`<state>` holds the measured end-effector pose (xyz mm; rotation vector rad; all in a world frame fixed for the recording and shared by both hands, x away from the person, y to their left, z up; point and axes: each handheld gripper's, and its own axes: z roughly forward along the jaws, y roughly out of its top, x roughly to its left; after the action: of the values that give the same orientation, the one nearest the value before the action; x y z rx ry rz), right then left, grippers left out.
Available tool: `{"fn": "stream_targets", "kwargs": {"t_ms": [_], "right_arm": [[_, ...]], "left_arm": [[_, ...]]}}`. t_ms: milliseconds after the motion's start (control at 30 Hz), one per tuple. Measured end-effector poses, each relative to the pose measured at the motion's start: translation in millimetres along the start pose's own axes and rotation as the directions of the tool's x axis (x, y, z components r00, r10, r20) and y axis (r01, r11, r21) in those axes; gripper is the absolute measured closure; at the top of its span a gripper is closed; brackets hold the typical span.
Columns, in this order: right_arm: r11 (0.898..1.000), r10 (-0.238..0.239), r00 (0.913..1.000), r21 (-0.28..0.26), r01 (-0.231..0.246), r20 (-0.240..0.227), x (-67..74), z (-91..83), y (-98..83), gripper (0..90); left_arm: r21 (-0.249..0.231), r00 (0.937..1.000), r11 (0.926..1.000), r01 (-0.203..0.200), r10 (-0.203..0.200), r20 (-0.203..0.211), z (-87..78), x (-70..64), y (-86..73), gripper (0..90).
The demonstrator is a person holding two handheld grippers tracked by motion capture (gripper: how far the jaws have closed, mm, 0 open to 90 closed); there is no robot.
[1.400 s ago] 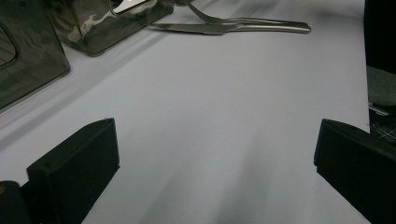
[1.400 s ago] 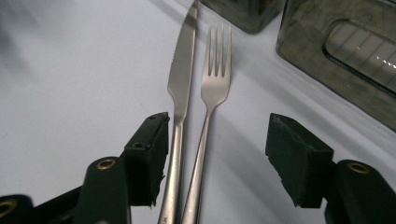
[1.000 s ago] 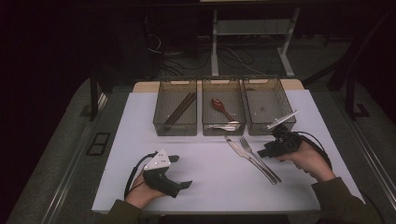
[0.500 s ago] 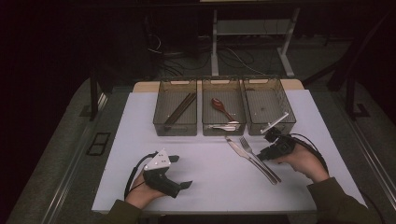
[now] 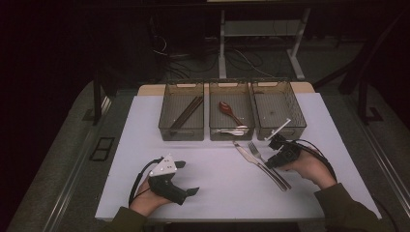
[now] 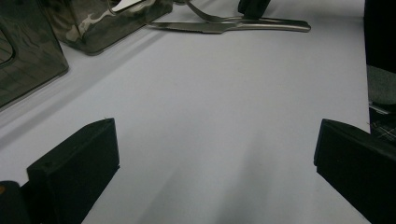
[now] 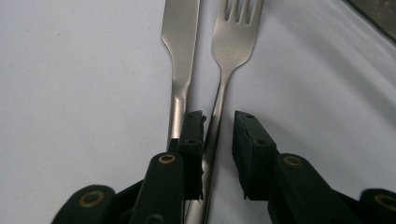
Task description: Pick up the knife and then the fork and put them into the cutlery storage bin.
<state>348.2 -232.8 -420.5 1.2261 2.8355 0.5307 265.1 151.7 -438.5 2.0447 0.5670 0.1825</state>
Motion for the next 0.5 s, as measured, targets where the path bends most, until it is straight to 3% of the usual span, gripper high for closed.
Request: {"fn": "stream_targets", "kwargs": {"t_ms": [500], "right_arm": [[0.998, -0.041, 0.9973, 0.043, 0.038, 0.061, 6.8, 5.1, 5.8, 80.0]], "left_arm": [[0.000, 1.0000, 1.0000, -0.001, 0.001, 0.000, 0.0, -0.1, 0.0, 0.0]]}}
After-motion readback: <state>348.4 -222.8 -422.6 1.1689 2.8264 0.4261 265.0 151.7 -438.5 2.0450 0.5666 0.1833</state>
